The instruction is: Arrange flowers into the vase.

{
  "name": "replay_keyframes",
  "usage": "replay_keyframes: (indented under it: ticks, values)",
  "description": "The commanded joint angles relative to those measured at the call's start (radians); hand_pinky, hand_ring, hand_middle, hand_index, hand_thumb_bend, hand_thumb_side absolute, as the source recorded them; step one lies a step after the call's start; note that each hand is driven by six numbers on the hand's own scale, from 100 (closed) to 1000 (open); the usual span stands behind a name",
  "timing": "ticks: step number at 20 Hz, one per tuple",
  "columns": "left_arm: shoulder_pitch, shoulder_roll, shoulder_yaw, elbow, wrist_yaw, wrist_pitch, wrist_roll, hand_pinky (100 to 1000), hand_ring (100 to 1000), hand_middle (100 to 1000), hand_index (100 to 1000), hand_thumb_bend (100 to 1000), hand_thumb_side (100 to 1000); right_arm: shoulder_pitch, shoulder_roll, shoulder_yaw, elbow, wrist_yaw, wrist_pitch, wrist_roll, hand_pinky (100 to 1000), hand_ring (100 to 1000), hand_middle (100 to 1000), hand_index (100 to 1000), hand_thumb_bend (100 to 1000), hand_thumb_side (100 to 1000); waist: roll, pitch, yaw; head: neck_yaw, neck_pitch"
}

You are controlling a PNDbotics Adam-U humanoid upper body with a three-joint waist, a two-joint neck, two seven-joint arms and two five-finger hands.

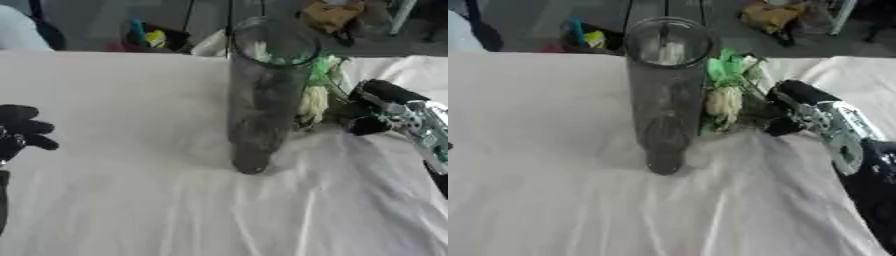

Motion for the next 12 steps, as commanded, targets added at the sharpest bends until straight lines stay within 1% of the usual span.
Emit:
replay_keyframes:
  ticks: [1,2,6,8,9,12]
  values:
    - [-0.005,0.001,-0.004,-0.018,-0.002,-0.002,-0.004,536,624,654,728,100,1000,0.004,-0.010,0.004,0.009,-0.021,0.007,-0.001,191,394,131,228,100,359,-0.010,-0.001,0.000,-0.002,-0.010]
    - [-0.005,0.001,-0.003,-0.018,-0.003,-0.002,-0.004,536,623,652,728,100,1000,0.004,-0.010,0.003,0.010,-0.026,0.008,-0.003,185,388,125,213,100,389,-0.010,-0.001,0.000,-0.002,-0.010]
    - [-0.004,0.000,-0.004,-0.018,-0.004,-0.002,-0.005,534,613,643,724,100,1000,0.005,-0.009,0.002,0.010,-0.053,0.007,-0.010,161,354,100,178,100,449,-0.010,0.000,0.000,-0.002,-0.011]
    - [-0.004,0.000,-0.003,-0.018,-0.004,-0.001,-0.006,533,610,639,723,100,1000,0.006,-0.009,0.001,0.009,-0.069,0.005,-0.014,130,330,100,158,100,456,-0.010,0.000,-0.001,-0.002,-0.011]
    - [-0.004,0.000,-0.003,-0.018,-0.004,-0.001,-0.006,532,607,638,723,100,1000,0.006,-0.009,0.001,0.009,-0.075,0.003,-0.016,100,300,100,134,100,458,-0.010,0.000,-0.001,-0.003,-0.011]
    - [-0.004,0.000,-0.003,-0.018,-0.003,-0.001,-0.006,531,604,635,721,100,1000,0.007,-0.009,-0.002,0.005,-0.090,0.003,-0.031,100,245,100,101,100,478,-0.009,0.000,-0.001,-0.003,-0.012]
